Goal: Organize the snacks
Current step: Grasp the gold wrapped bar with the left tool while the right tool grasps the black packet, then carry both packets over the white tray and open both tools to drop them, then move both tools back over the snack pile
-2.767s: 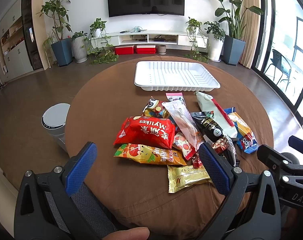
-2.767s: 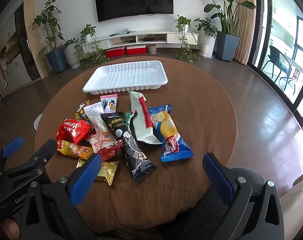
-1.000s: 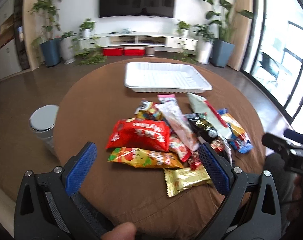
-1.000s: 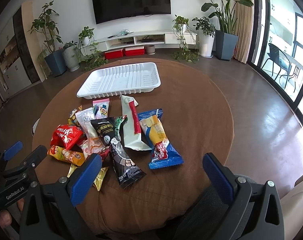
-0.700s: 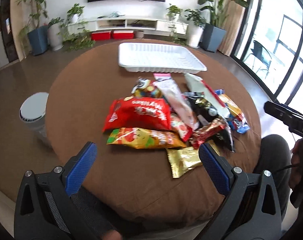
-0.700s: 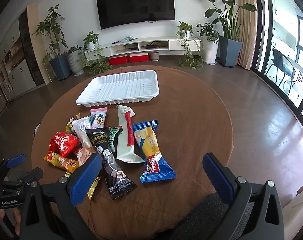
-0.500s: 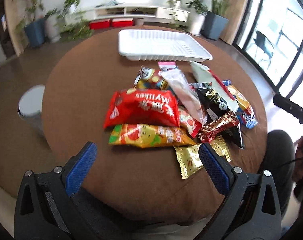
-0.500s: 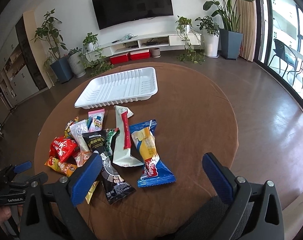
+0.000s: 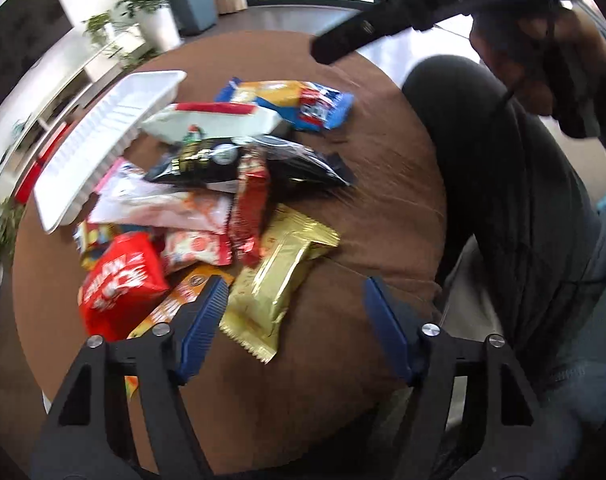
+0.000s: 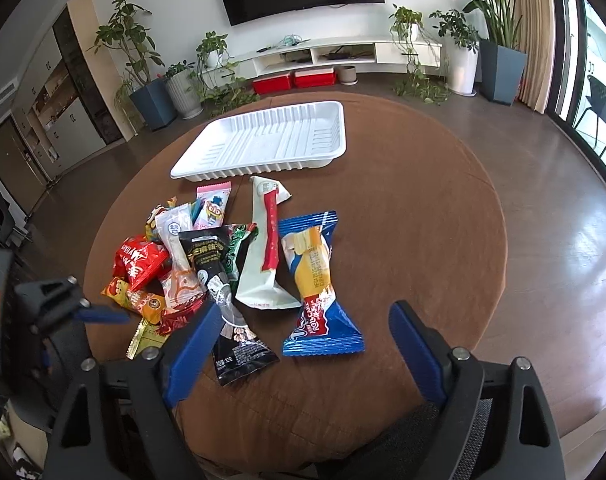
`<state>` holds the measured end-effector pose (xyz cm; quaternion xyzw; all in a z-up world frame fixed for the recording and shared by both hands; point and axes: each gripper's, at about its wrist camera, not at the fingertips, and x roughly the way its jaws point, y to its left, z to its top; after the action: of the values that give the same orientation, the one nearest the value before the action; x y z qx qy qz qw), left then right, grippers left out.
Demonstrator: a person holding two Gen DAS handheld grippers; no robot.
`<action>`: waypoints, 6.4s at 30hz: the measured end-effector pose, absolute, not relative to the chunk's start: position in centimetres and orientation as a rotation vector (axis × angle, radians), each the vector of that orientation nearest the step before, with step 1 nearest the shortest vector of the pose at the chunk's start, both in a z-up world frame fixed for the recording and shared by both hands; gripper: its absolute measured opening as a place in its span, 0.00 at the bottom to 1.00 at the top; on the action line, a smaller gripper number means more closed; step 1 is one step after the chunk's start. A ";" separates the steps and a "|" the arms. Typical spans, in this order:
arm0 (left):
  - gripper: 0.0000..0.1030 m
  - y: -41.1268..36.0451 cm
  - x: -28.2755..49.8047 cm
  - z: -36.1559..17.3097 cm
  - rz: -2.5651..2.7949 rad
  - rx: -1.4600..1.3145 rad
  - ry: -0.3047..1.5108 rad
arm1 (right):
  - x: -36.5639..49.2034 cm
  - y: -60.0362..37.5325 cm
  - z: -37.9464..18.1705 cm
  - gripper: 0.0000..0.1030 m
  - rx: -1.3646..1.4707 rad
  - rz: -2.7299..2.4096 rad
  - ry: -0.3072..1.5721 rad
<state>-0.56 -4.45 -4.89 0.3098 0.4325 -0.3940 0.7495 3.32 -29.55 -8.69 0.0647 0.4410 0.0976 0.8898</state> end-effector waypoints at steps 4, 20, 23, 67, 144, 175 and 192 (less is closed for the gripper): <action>0.51 -5.2 -0.3 -5.7 -0.925 0.689 0.979 | 3.3 -29.4 -8.7 0.86 0.117 0.242 0.929; 0.50 -5.0 4.0 -6.5 -1.027 0.628 1.106 | 4.6 -24.0 -11.4 0.58 0.045 0.547 1.075; 0.50 -5.2 4.5 -6.8 -1.041 0.623 1.123 | 5.6 -23.3 -12.2 0.53 0.009 0.530 1.117; 0.29 -6.4 6.6 -8.2 -0.889 0.358 1.170 | 12.5 -18.2 -16.3 0.26 -0.197 0.543 1.186; 0.29 1.2 40.1 -9.3 -0.367 -0.032 1.126 | 37.4 -24.3 -16.0 0.24 0.117 0.237 1.139; 1.00 1.0 18.5 4.2 -0.314 0.161 0.653 | 20.1 -29.3 -5.8 1.00 0.380 0.373 0.734; 1.00 0.1 4.2 -5.6 -0.447 0.239 0.881 | 2.9 -24.9 -13.0 1.00 0.274 0.400 0.831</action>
<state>4.16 0.09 -5.57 0.1144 0.4217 -0.2140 0.8737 2.90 -24.93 -12.95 0.1317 0.3996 0.1922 0.8866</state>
